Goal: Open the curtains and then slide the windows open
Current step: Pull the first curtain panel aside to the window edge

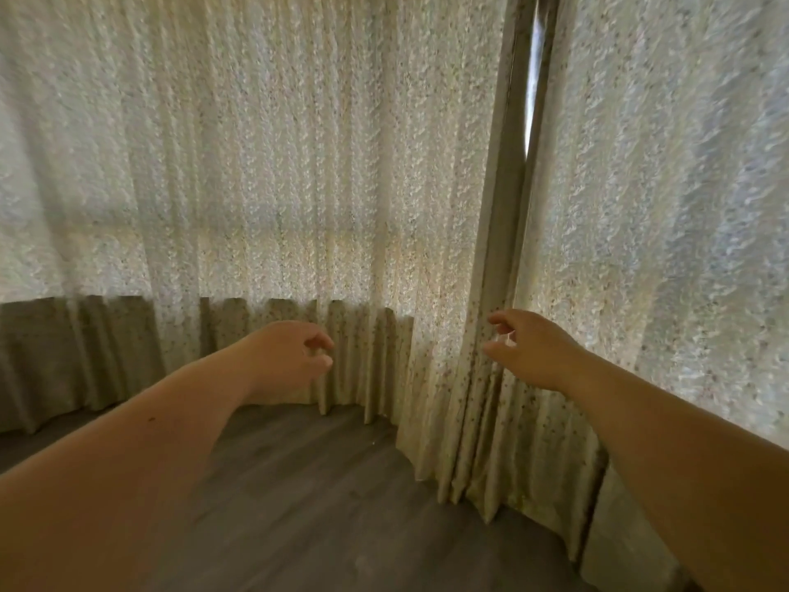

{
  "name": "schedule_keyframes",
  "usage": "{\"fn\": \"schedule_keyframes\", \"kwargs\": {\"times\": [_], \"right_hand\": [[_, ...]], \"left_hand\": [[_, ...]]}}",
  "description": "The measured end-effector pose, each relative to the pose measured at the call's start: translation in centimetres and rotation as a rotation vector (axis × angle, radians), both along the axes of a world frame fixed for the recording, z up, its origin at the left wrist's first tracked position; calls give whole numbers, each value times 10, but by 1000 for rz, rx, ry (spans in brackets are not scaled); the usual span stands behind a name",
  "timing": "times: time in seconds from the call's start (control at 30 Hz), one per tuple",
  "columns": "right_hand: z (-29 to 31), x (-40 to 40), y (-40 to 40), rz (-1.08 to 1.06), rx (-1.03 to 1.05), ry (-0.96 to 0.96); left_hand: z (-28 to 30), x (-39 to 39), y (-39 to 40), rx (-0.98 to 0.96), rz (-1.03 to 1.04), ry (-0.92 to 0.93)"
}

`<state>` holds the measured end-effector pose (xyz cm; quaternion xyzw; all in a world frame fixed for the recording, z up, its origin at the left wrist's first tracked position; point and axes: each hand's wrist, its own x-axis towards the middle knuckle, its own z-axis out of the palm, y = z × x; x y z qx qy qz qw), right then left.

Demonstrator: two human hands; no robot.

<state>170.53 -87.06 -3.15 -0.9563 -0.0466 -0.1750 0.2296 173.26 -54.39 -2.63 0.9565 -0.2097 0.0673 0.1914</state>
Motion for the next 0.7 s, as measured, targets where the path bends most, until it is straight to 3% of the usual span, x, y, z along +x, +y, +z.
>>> {"fn": "schedule_keyframes", "kwargs": {"times": [0.33, 0.7], "right_hand": [[37, 200, -47, -198, 37, -90], [35, 379, -135, -290, 117, -219]], "left_hand": [[39, 265, -62, -130, -109, -131], [24, 468, -188, -179, -219, -133]]}}
